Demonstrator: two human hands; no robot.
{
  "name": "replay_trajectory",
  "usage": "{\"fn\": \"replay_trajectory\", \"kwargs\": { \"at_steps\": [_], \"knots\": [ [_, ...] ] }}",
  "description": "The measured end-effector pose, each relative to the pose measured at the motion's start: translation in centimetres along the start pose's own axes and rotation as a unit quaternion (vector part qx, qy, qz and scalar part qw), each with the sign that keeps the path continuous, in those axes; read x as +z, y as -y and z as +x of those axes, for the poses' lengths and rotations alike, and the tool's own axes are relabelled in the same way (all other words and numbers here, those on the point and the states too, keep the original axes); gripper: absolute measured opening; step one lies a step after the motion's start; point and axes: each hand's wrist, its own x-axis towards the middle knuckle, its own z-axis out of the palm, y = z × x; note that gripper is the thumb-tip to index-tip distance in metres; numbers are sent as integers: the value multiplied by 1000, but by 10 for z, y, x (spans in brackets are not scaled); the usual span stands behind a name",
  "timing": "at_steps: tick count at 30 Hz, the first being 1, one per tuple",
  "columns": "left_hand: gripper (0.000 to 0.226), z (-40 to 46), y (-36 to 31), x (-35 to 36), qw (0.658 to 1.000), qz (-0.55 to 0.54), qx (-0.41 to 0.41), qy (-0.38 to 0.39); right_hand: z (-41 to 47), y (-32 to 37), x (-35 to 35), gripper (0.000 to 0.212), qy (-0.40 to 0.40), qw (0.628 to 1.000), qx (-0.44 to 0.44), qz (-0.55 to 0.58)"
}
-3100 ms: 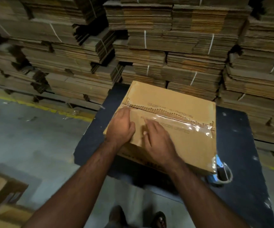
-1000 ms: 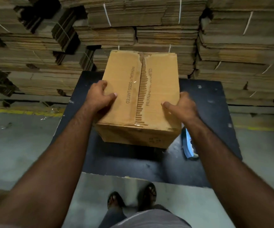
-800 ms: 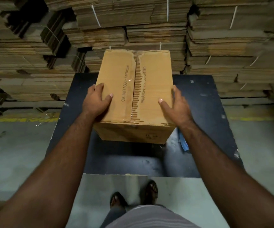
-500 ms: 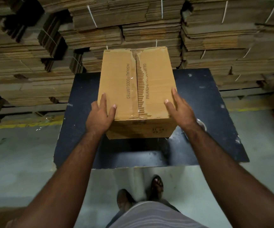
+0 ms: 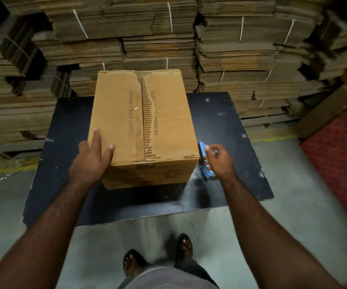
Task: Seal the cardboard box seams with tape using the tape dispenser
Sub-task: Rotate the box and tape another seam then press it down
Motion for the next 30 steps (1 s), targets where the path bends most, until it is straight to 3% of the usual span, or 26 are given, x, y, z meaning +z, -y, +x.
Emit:
{"fn": "replay_trajectory", "kwargs": {
  "at_steps": [3,6,10,13,16,18,20,22,25,27,30],
  "knots": [
    [73,-3,-2,0,1000,8,-15,5,16,-26,-3,26,5,980,-19,-196],
    [73,-4,-4,-1,999,19,-33,11,34,-44,2,25,31,969,-35,-242],
    [73,-3,-3,-1,999,15,-43,23,53,-57,20,50,64,952,-50,-294],
    [73,-4,-7,-3,998,30,-58,23,61,-51,17,53,57,972,-28,-228],
    [70,-16,-24,-5,995,44,-60,-66,65,-25,-10,62,64,997,14,-49],
    [67,-25,-42,-4,992,-27,-38,-115,59,7,-42,74,79,988,-7,131],
    [58,-37,-68,-2,980,-145,-20,-134,46,42,-80,84,114,962,-66,239],
    [38,-44,-103,-5,959,-256,-15,-120,28,78,-112,84,140,944,-144,263],
    [25,-49,-159,-22,911,-410,16,-22,-9,124,-139,73,186,917,-236,263],
    [28,-52,-190,-36,881,-469,60,18,-35,144,-141,71,235,902,-268,243],
    [47,-58,-216,-51,846,-524,91,49,-63,158,-125,73,248,913,-298,128]
  ]
}}
